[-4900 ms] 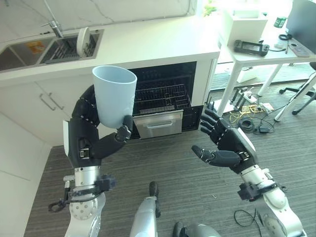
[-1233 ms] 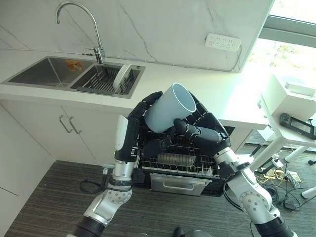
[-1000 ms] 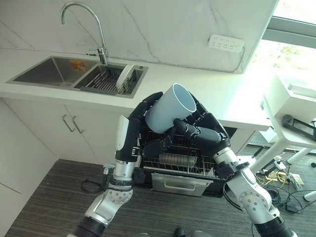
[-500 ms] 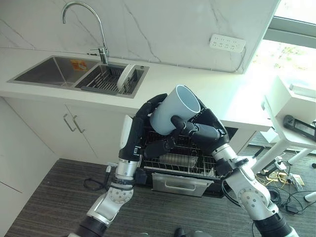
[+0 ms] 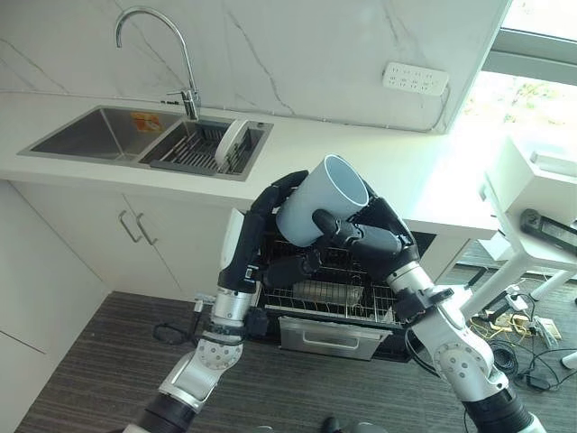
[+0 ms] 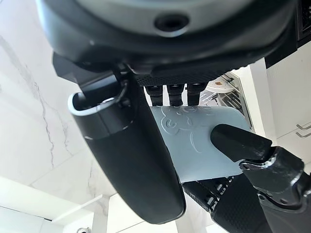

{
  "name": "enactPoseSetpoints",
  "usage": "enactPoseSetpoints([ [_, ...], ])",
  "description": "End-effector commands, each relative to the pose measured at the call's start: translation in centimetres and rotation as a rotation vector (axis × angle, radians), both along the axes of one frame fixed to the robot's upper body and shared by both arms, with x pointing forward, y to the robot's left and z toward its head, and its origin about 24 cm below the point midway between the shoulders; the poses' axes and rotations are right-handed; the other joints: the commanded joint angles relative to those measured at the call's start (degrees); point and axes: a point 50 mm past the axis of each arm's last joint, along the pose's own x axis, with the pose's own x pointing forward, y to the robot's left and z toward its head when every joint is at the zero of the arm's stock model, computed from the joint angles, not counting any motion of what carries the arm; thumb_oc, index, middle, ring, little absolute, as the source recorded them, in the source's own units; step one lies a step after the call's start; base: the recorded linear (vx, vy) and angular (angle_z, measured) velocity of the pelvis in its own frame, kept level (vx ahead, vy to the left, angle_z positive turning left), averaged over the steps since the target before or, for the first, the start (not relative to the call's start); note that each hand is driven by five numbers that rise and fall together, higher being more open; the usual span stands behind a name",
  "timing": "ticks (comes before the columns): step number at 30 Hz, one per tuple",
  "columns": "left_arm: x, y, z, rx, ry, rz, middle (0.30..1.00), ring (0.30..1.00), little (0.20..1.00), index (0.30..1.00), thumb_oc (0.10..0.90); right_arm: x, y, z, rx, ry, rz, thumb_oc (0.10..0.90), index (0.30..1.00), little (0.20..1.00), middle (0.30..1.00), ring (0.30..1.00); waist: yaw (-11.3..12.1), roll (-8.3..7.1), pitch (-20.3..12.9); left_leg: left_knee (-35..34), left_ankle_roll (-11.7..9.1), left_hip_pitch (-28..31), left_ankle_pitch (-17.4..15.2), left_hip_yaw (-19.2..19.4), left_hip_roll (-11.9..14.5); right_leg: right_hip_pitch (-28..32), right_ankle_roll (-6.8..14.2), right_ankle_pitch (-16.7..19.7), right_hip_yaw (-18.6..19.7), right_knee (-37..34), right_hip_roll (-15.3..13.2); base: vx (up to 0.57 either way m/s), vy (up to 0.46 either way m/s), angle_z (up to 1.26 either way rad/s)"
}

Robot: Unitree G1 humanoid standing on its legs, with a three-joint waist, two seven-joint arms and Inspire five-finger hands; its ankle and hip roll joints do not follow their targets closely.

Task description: Place the dishes in the dishwasher.

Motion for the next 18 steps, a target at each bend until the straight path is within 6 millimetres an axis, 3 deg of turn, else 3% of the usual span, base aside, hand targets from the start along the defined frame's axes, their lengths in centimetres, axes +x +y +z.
enactPoseSetpoints([
  [1, -1.67, -5.0, 3.53, 0.062, -0.213, -0.373, 0.3, 0.3, 0.3, 0.3, 0.4, 0.24, 1.63, 7.05, 0.145, -0.332, 0.06, 0.8, 0.9, 0.9, 0.9, 0.9, 0.4, -1.07, -2.2, -2.6, 0.3, 1.5, -5.5, -0.1, 1.6, 4.5, 8.8, -5.5, 1.5, 0.0, -5.6, 0.0, 0.0, 0.0],
  [2, -1.69, -5.04, 3.51, 0.064, -0.21, -0.382, 0.3, 0.3, 0.3, 0.3, 0.4, 0.24, 1.67, 7.05, 0.143, -0.335, 0.062, 0.8, 0.9, 0.9, 0.9, 0.9, 0.4, -1.04, -2.2, -2.6, 0.3, 1.5, -5.5, -0.2, 1.5, 4.5, 8.8, -5.5, 1.5, 0.0, -5.6, 0.0, 0.0, 0.0],
  [3, -1.72, -5.08, 3.49, 0.066, -0.208, -0.386, 0.3, 0.3, 0.3, 0.3, 0.4, 0.24, 1.68, 7.06, 0.14, -0.337, 0.062, 0.72, 0.78, 0.78, 0.78, 0.78, 0.4, -1.02, -2.2, -2.6, 0.3, 1.4, -5.5, -0.2, 1.5, 4.5, 8.8, -5.5, 1.4, 0.0, -5.7, 0.0, 0.0, 0.0],
  [4, -1.73, -5.18, 3.45, 0.067, -0.203, -0.394, 0.3, 0.3, 0.3, 0.3, 0.4, 0.24, 1.7, 7.14, 0.139, -0.339, 0.06, 0.4, 0.3, 0.3, 0.3, 0.3, 0.3, -0.94, -2.2, -2.6, 0.3, 1.4, -5.5, -0.2, 1.5, 4.5, 8.8, -5.6, 1.4, 0.0, -5.7, 0.0, 0.0, 0.0],
  [18, -1.52, -5.3, 3.2, 0.047, -0.144, -0.417, 0.3, 0.3, 0.3, 0.3, 0.4, 0.38, 1.06, 7.47, 0.028, -0.431, -0.043, 0.4, 0.3, 0.3, 0.3, 0.3, 0.1, -0.51, -2.0, -2.6, 0.3, 1.0, -5.5, 0.0, 1.3, 4.0, 8.8, -5.6, 1.6, 0.0, -5.8, 0.0, 0.001, 0.0],
])
